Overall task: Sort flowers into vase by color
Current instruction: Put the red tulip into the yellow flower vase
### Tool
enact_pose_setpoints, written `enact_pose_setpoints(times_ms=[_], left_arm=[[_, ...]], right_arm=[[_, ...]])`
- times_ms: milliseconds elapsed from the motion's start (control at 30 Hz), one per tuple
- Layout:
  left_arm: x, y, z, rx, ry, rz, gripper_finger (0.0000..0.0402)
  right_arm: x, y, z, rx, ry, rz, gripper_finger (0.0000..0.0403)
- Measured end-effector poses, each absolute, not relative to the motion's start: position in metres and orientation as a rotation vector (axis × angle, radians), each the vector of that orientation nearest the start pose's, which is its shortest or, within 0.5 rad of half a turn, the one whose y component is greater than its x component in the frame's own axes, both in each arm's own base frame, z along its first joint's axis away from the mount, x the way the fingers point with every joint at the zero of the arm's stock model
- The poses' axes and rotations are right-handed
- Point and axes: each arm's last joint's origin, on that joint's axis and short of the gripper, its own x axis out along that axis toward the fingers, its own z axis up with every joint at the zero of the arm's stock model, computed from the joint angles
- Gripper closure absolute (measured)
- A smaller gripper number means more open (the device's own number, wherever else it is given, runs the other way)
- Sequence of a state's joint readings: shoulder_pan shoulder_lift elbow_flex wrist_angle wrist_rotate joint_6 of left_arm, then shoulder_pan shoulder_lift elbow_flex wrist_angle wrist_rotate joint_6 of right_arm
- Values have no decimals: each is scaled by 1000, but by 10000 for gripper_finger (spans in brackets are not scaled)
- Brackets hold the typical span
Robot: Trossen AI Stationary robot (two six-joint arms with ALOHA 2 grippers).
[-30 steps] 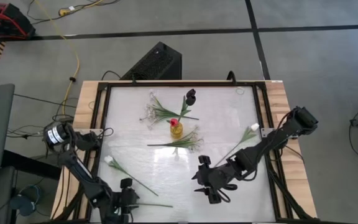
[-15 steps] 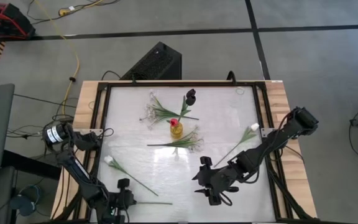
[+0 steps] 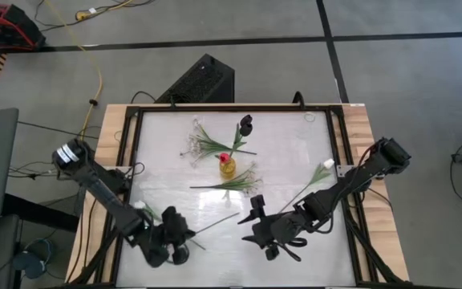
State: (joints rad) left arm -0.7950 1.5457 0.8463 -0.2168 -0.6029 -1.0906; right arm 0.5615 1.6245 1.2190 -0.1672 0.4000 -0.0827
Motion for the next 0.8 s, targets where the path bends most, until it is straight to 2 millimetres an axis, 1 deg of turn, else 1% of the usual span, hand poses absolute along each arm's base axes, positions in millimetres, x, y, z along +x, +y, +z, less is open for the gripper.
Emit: enact_pose_setpoints(times_ms=[67, 133, 233, 333, 433, 567, 700, 800], left_arm=[[226, -193, 186, -500, 692, 202, 401], [233, -188, 186, -510, 701, 192, 401], [240, -182, 187, -526, 706, 190, 401], [244, -176, 187, -521, 712, 194, 401], [249, -174, 189, -530, 700, 170, 401], [254, -174, 193, -532, 665, 118, 401], [256, -174, 194, -545, 683, 85, 401], [255, -174, 194, -545, 684, 85, 401]], right_arm=[[315, 178, 274, -331, 505, 145, 154], [318, 172, 274, -284, 519, 114, 154], [323, 168, 266, -287, 551, 93, 154], [330, 172, 247, -327, 605, 119, 154], [338, 174, 226, -359, 658, 100, 154], [348, 170, 205, -378, 702, 64, 154], [355, 166, 191, -380, 734, 47, 155], [356, 166, 189, -377, 732, 47, 168]])
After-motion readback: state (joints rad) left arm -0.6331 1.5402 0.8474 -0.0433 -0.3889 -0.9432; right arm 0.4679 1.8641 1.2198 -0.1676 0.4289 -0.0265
